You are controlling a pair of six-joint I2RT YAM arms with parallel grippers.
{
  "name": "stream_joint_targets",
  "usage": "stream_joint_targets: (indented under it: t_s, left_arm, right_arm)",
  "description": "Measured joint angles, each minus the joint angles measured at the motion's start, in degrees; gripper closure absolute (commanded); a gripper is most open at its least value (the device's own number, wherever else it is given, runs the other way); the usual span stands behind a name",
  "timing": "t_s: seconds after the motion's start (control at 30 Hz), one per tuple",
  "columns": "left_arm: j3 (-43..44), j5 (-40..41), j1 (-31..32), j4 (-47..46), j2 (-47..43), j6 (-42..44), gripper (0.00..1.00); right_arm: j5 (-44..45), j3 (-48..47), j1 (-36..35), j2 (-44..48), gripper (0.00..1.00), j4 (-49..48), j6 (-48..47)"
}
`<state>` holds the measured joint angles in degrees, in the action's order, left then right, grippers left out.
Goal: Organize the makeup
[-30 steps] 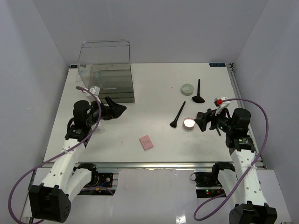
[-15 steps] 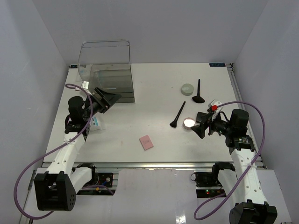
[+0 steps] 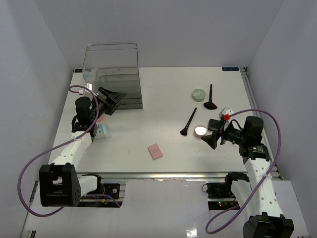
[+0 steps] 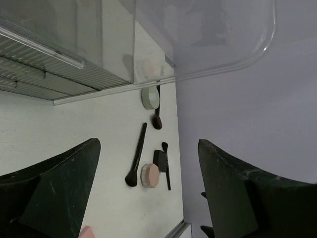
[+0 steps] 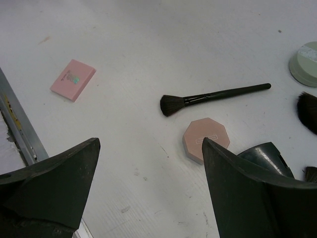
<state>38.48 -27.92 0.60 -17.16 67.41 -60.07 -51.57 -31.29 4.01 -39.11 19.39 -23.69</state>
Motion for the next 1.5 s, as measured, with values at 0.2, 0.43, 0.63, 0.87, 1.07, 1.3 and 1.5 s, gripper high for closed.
stream_joint_targets:
  t_s: [0.2,0.43,0.63,0.87,1.07,1.3,1.5]
  left_arm:
    - [0.39,0.04,-4.03,-1.41,4.54,-0.31,0.22]
    - [0.50,-1.37,-8.85,-5.47,13.58,-1.08,0.29]
    - [2.91,-2.91,-9.36,-8.47,18.55,-1.83,0.32]
    - [5.99,-4.50,-9.61,-11.16,21.95,-2.80,0.54]
    - [6.82,-8.08,-10.59,-14.43,25.67,-5.54,0.69]
    - [7.21,-11.38,-11.62,-16.71,27.04,-8.60,0.88]
    - [5.20,-12.97,-12.26,-19.53,26.69,-10.46,1.00]
  right_arm:
    - [-2.01,0.04,0.00,0.02,0.08,-0.01,-1.56]
    - [-3.37,0.37,0.00,-0.02,0.06,-0.17,-2.95]
    - [-4.09,0.45,0.00,-0.08,0.05,-0.21,-3.83]
    - [-4.13,1.17,0.00,-0.37,0.05,-0.21,-4.00]
    - [-4.28,1.18,0.00,-0.37,0.05,-0.24,-4.05]
    - [-4.98,1.18,0.26,-0.37,0.05,-0.25,-4.41]
    - [-6.36,1.66,0.48,-0.40,0.04,-0.38,-4.73]
